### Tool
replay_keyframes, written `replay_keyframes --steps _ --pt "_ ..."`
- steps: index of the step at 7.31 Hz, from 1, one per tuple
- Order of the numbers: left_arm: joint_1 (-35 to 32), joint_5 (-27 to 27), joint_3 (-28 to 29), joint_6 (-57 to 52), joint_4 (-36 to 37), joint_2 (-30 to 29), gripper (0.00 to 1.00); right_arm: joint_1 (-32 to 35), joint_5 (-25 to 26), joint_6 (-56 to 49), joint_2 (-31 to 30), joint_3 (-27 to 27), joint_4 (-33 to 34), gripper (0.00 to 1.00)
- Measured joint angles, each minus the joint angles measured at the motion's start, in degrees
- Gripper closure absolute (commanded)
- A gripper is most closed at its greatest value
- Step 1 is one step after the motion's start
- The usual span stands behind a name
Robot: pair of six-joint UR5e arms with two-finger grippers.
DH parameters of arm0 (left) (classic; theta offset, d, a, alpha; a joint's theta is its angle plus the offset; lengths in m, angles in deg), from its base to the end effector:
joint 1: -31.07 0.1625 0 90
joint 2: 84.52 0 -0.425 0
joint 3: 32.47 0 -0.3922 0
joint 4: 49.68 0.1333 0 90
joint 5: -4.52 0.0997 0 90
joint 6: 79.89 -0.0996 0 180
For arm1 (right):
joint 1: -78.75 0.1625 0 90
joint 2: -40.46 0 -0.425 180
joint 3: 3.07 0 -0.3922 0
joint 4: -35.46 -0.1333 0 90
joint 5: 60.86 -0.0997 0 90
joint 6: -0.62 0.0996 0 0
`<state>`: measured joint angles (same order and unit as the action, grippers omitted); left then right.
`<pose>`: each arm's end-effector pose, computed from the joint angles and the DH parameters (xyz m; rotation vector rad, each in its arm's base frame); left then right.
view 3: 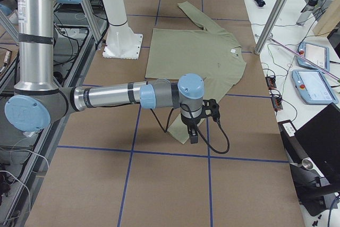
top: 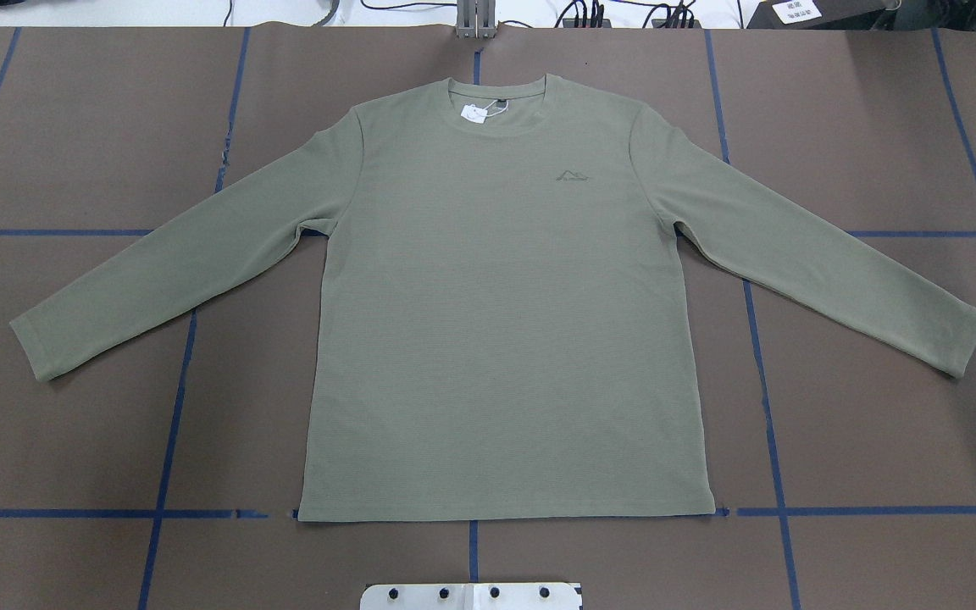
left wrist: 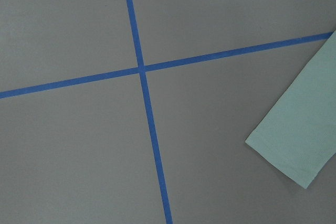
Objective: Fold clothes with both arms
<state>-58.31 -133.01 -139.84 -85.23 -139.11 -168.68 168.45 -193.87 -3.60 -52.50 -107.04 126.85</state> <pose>-0.0549 -0.4523 0.5540 0.2143 0.8198 0.1771 0.0629 -0.4738 0.5672 0.1856 -0.7435 -0.1380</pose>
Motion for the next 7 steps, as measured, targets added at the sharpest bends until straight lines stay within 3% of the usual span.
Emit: replay_keyframes --steps 4,6,7 --pt "-0.8 0.0 1.7 0.2 -15.7 -1.8 0.0 -0.8 -1.2 3.4 0.4 0.4 -10.0 0.0" --pt "-0.9 -0.2 1.8 0.2 -17.2 -1.7 0.0 -6.2 -0.6 17.2 -4.1 0.8 -23.7 0.03" --pt "-0.9 -0.2 1.8 0.2 -17.4 -1.6 0.0 -10.0 0.7 28.2 -6.4 2.1 -33.9 0.13"
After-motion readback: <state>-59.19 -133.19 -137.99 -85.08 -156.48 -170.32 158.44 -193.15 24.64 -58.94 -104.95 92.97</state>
